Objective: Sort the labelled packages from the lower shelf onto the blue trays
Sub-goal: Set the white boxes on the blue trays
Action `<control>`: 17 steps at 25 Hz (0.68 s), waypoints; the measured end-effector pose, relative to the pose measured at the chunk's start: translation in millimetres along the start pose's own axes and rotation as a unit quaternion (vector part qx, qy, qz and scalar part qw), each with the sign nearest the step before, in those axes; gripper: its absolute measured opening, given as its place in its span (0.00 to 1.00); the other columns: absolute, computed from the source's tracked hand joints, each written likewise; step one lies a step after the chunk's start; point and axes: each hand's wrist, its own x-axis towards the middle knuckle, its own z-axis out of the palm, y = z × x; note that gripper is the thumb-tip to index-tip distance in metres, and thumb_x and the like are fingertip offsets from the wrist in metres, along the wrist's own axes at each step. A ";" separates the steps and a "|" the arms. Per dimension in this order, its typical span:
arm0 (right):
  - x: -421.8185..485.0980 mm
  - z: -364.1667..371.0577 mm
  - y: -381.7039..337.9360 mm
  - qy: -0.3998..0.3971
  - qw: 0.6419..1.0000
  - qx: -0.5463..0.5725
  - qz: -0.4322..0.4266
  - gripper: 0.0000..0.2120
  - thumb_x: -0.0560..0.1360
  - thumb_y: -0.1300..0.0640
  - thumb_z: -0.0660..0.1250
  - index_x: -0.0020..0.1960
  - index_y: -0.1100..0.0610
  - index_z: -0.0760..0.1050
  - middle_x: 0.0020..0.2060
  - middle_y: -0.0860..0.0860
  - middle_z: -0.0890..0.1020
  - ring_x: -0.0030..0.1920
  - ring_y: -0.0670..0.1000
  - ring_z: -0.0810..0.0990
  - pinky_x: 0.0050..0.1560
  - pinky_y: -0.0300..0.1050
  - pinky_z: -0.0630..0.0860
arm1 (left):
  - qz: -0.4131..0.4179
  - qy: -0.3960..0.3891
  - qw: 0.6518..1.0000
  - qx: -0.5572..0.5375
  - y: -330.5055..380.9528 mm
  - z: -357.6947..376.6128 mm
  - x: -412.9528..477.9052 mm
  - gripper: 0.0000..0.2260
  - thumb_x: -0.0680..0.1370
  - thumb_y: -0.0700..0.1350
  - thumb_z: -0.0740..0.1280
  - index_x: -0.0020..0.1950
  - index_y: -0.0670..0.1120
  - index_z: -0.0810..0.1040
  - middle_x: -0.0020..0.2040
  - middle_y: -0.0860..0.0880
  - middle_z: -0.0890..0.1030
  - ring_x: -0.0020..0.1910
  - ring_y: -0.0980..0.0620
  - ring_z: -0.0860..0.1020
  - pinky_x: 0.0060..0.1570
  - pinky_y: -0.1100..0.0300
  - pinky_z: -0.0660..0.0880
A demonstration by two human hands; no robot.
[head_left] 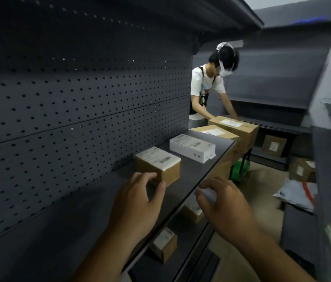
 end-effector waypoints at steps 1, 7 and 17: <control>23.3 4.8 16.4 -0.005 1.000 0.007 -0.005 0.09 0.76 0.47 0.68 0.52 0.50 0.82 0.48 0.45 0.80 0.51 0.48 0.78 0.51 0.51 0.77 | -0.018 0.004 1.000 0.005 0.7 9.1 17.0 0.17 0.80 0.65 0.58 0.66 0.62 0.73 0.64 0.62 0.72 0.62 0.59 0.72 0.51 0.60 0.74; 149.3 48.4 108.5 -0.046 0.992 0.065 -0.100 0.09 0.74 0.52 0.72 0.52 0.52 0.84 0.49 0.49 0.83 0.49 0.50 0.80 0.50 0.49 0.79 | -0.096 0.133 0.981 0.105 9.0 59.4 87.1 0.20 0.79 0.64 0.58 0.67 0.59 0.75 0.62 0.62 0.72 0.62 0.61 0.68 0.60 0.57 0.70; 297.8 84.4 194.5 -0.190 0.980 0.054 -0.020 0.40 0.69 0.24 0.60 0.70 0.50 0.71 0.66 0.54 0.78 0.63 0.59 0.76 0.64 0.59 0.72 | -0.344 0.269 0.899 -0.025 22.5 105.0 102.5 0.41 0.72 0.72 0.65 0.80 0.56 0.58 0.74 0.56 0.72 0.74 0.52 0.70 0.71 0.45 0.70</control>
